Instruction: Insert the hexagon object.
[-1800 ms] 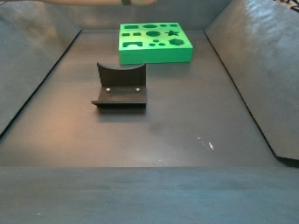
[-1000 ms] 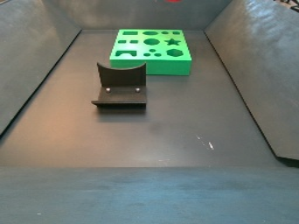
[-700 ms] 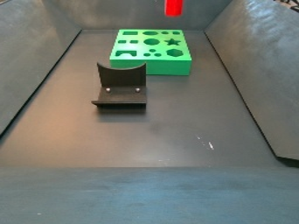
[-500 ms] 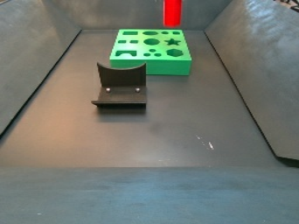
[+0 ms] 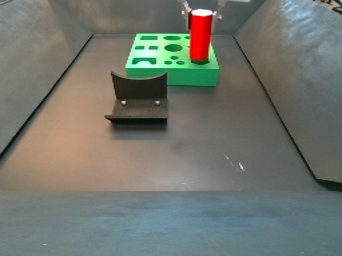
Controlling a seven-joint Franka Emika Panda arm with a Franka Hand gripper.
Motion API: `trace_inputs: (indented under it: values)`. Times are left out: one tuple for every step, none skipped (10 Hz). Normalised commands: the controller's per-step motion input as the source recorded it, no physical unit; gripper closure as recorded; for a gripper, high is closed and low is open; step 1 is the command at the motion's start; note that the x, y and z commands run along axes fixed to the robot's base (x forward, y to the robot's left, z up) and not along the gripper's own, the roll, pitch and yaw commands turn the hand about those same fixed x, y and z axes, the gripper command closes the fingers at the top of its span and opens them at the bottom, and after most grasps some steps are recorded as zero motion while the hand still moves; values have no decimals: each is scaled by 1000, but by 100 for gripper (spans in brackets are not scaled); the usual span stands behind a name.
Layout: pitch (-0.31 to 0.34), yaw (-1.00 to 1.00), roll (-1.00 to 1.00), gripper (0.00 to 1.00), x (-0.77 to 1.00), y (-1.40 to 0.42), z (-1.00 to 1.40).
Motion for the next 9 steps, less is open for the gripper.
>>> trace_inputs:
  values:
    - [-90, 0, 106, 100, -191, -109, -226]
    - [-97, 89, 64, 100, 0, -100, -417]
    - [-84, 57, 0, 100, 143, -11, -569]
    - [-76, 3, 0, 100, 271, -20, -691]
    - [-43, 0, 0, 100, 429, 0, -846]
    - [-106, 0, 0, 100, 266, 20, -980]
    - [-76, -46, 57, 100, 106, 0, -1000]
    - [-63, -71, 109, 100, -51, -83, -1000]
    - [-156, -11, 136, 100, -134, -183, -900]
